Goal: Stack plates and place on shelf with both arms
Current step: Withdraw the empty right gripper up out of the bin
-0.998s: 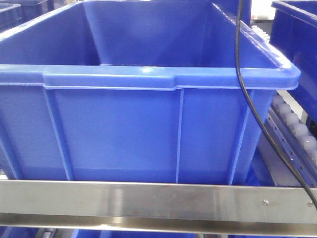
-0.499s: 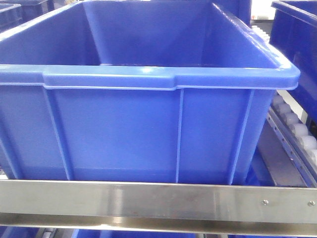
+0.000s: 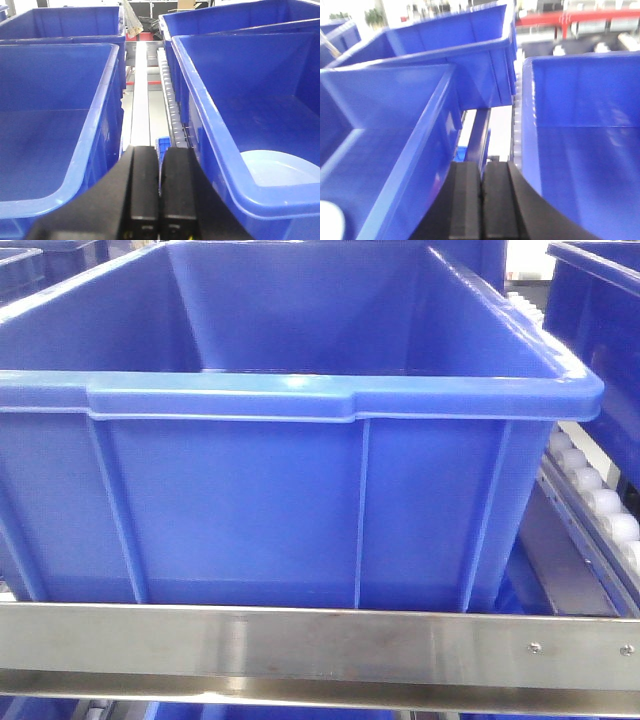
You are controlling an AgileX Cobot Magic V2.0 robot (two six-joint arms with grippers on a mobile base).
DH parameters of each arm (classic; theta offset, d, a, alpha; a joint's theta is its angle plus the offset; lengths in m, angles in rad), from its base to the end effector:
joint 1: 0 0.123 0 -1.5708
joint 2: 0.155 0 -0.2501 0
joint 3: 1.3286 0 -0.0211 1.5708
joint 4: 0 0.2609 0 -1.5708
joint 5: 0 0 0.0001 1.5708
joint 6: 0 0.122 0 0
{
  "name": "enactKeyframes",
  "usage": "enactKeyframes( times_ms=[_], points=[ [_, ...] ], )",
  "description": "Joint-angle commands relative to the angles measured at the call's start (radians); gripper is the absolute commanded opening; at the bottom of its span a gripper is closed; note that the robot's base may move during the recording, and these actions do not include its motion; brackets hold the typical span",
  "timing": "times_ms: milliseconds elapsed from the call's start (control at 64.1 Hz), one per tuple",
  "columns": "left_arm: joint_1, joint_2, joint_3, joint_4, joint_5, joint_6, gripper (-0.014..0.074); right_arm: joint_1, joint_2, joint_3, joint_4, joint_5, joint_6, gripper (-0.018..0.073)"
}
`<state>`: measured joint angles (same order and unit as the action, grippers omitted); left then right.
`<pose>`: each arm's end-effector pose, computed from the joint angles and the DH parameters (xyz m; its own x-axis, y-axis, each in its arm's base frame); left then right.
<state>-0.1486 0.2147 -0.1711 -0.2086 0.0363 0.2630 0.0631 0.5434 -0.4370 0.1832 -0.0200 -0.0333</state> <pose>0.1467 -0.0229 0.2467 0.0165 0.0526 -0.9985 0.1548 0.9864 0.0546 0.1914 0.0117 0.2999 -0.0084 0.1491 -0.9888 -0.0588 0.9870 0.1493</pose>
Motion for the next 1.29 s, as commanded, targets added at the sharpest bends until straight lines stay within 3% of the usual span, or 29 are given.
enactKeyframes(
  times_ms=[0,172,374,951,1278],
  points=[
    [-0.001,0.011,-0.031,-0.001,-0.081,-0.002,0.008,-0.007,-0.091,0.009,-0.017,-0.042,-0.01,0.0038],
    [-0.001,0.011,-0.031,-0.001,-0.081,-0.002,0.008,-0.007,-0.252,0.082,-0.081,0.054,-0.012,0.0038],
    [-0.001,0.011,-0.031,-0.001,-0.081,-0.002,0.008,-0.007,-0.352,0.099,-0.082,0.138,-0.012,0.0038],
    [-0.001,0.011,-0.031,-0.001,-0.081,-0.002,0.008,-0.007,-0.357,0.11,-0.082,0.142,-0.011,0.0038],
    [-0.001,0.011,-0.031,-0.001,-0.081,-0.002,0.008,-0.079,-0.527,0.333,-0.082,0.107,-0.011,0.0038]
  ],
)
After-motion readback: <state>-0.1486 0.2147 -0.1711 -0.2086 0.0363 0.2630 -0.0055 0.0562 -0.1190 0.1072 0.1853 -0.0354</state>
